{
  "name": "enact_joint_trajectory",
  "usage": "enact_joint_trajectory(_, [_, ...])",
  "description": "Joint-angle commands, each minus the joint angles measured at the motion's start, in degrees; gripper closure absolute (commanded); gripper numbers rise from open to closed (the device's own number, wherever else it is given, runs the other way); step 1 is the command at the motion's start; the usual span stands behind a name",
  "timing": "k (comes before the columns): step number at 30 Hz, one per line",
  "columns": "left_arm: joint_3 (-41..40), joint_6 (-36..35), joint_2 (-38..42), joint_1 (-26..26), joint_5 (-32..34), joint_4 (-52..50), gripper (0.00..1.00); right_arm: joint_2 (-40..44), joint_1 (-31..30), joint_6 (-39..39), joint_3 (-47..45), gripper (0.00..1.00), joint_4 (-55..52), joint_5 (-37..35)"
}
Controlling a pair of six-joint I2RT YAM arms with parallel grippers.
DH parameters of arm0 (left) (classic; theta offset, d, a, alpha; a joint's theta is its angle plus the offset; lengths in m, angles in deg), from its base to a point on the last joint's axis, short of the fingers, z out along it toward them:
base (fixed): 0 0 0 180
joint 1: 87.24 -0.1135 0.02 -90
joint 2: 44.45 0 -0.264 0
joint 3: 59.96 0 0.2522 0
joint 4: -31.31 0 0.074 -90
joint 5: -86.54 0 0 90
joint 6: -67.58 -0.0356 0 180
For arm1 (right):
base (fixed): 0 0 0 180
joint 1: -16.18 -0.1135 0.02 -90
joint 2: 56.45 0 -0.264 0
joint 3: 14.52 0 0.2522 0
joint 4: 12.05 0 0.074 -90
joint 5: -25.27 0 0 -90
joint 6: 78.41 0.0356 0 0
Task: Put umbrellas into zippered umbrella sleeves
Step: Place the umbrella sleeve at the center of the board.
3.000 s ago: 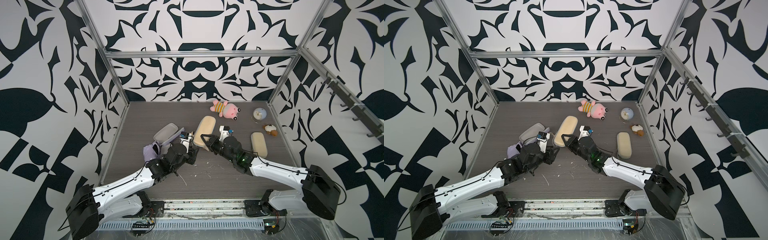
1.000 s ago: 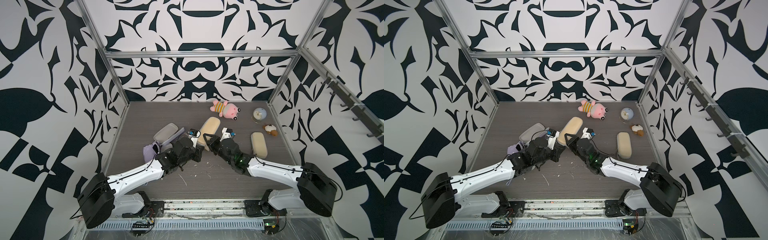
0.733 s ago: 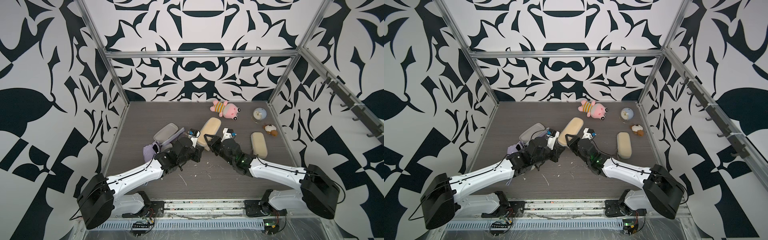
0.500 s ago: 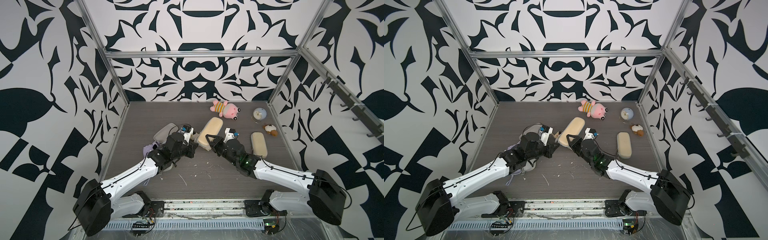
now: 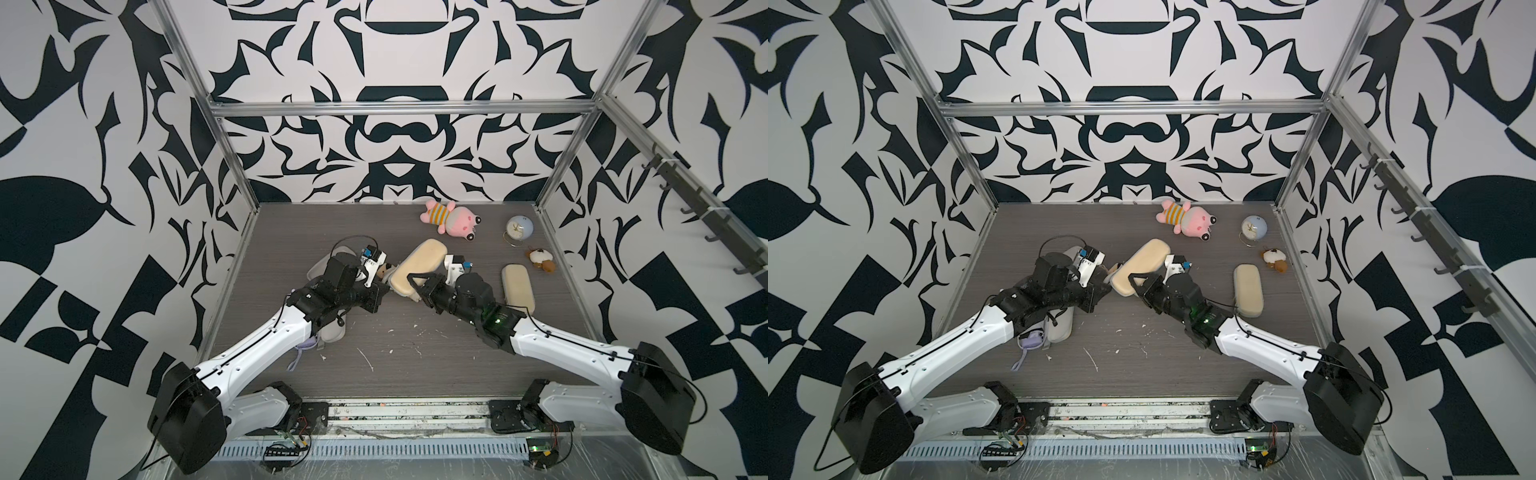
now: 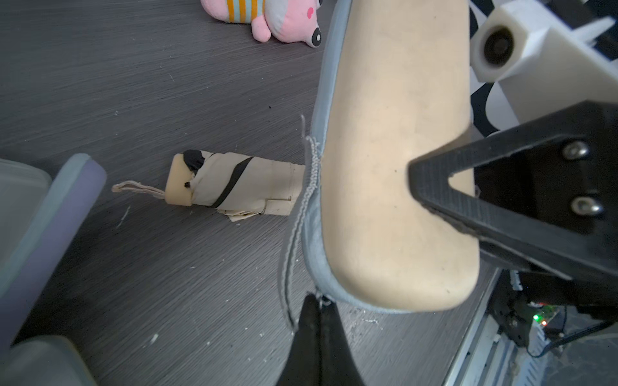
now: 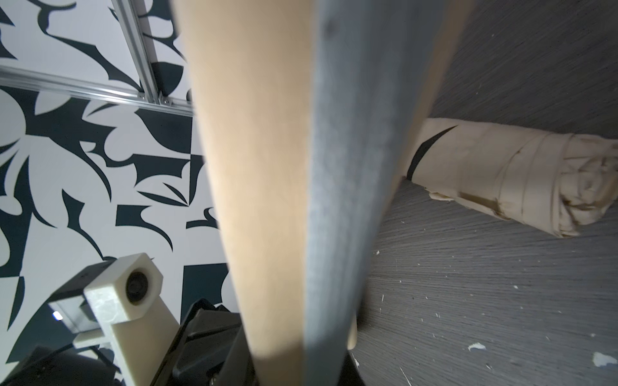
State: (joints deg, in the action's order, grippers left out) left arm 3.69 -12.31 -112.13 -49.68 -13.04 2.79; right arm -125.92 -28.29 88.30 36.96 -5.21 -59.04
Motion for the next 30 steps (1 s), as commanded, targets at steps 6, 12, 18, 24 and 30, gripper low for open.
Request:
enact_joint_trajectory(6, [7.6,-10.2,-2.5,-2.7,11.3,-7.5,1.00,1.7,2.5,-8.7,3.0,1.00,-11.1,6.6])
enact_joint_trajectory(12, [9.2,-7.0,-7.9,7.9,6.6,-2.0,1.00,5.4,8.3,-9.5,1.2,1.00,-14.1,8.2])
enact_joint_trajectory(18, [9.5,-1.0,-12.9,10.2,0.7,1.2,0.64,10.6,18.4,-16.0,-0.2,1.00,-23.6,17.0])
enact_joint_trajectory(24, [10.0,1.3,-11.3,9.0,-2.2,2.1,0.56,8.0,29.3,-41.7,6.3,1.00,-50.0,25.0])
enact_joint_trajectory(30, [8.1,5.7,-12.0,8.7,-2.4,7.0,0.55,-0.6,30.7,-54.3,10.3,1.00,-59.5,19.0])
